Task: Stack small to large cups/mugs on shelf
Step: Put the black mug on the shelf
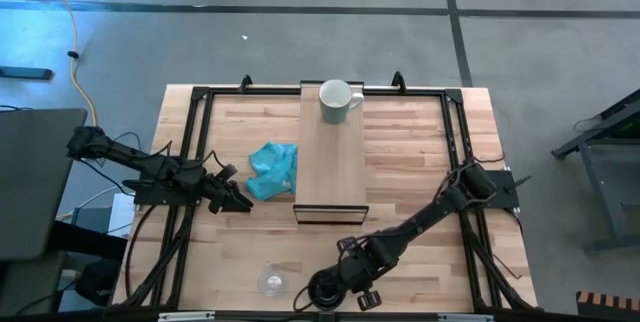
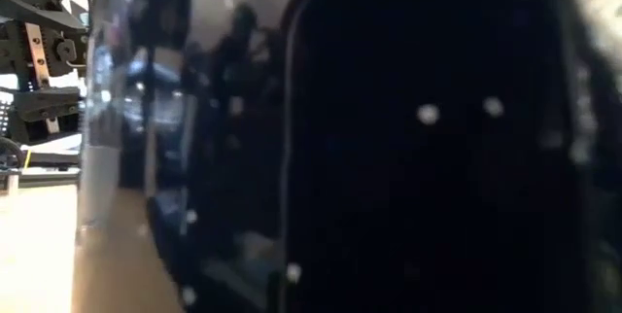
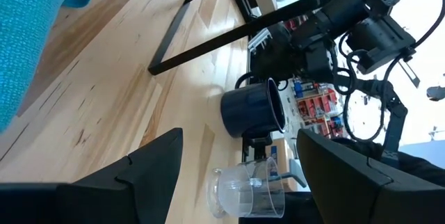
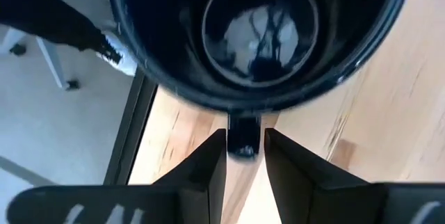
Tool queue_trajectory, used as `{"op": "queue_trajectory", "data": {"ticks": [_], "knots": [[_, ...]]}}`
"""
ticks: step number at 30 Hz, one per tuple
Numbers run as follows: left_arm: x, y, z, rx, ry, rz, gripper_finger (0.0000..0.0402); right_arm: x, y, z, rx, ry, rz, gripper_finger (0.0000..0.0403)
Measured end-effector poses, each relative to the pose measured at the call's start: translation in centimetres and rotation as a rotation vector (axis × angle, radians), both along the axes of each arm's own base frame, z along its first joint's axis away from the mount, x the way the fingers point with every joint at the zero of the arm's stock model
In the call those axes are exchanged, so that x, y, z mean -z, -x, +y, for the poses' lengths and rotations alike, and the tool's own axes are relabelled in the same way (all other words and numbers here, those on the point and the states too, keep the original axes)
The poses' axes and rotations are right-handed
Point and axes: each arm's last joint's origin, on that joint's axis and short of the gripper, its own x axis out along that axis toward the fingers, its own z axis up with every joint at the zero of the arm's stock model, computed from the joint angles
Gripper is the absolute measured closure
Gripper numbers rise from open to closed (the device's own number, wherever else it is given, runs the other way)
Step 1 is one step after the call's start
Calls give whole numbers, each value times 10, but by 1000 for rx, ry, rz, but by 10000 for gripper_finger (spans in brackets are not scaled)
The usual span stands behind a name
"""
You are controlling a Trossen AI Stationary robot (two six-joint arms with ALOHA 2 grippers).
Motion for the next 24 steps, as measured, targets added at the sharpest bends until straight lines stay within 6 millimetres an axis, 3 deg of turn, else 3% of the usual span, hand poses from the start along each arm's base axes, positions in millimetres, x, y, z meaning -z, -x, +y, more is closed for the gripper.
{"op": "queue_trajectory", "data": {"ticks": [7, 18, 24], "knots": [[0, 0, 0, 0, 0, 0, 131, -7, -3, -5, 30, -23, -22, 308], [0, 0, 0, 5, 3, 1, 131, -17, -2, -14, 49, -44, 8, 211], [0, 0, 0, 7, 1, 1, 131, -16, 2, -17, 23, -47, 66, 190]]}}
